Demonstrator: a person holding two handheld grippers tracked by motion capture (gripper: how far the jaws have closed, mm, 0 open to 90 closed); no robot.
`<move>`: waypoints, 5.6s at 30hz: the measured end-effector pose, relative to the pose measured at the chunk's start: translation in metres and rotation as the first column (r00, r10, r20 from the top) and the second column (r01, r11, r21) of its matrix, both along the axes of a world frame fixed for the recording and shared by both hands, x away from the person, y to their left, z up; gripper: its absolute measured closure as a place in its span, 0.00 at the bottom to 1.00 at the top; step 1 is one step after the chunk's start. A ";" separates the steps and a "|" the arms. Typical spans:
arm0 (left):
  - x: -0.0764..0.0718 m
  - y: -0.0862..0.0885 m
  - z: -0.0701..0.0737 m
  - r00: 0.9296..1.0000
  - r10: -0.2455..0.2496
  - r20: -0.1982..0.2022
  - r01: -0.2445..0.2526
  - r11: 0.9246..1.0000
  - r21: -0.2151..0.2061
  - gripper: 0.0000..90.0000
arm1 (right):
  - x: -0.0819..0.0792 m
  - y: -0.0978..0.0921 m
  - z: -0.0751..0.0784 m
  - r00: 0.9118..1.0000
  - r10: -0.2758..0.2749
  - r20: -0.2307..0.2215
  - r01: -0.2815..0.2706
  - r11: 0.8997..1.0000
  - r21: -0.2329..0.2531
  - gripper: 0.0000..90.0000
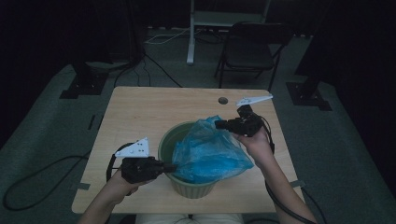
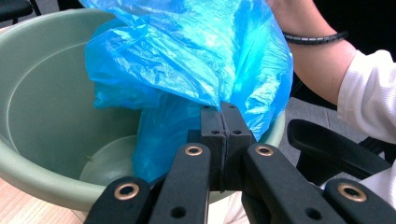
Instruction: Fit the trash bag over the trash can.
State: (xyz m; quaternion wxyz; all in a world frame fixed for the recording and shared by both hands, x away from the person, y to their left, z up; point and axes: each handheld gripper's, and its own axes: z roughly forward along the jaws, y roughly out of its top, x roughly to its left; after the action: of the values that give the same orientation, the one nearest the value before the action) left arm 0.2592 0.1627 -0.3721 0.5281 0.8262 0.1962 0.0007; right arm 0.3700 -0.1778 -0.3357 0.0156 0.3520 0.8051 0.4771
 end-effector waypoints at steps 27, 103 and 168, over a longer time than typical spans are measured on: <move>-0.006 0.001 -0.001 0.999 0.033 0.022 -0.034 0.999 0.019 1.00 | -0.155 -0.027 -0.043 0.974 0.226 0.008 -0.215 0.916 0.339 1.00; 0.004 -0.033 0.014 1.000 0.027 -0.005 -0.028 1.000 -0.013 0.89 | -0.101 0.037 -0.014 0.977 0.193 0.086 -0.202 0.973 0.114 1.00; 0.060 0.049 0.047 0.983 0.174 -0.067 -0.174 0.985 -0.003 0.42 | -0.037 -0.074 0.017 0.975 -0.196 0.102 0.165 0.954 0.251 1.00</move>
State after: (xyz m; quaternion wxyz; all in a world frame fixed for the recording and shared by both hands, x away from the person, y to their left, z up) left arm 0.3189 0.2120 -0.3256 0.5229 0.8031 0.2850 0.0185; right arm 0.3329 -0.2518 -0.3190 0.0668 0.3928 0.7031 0.5890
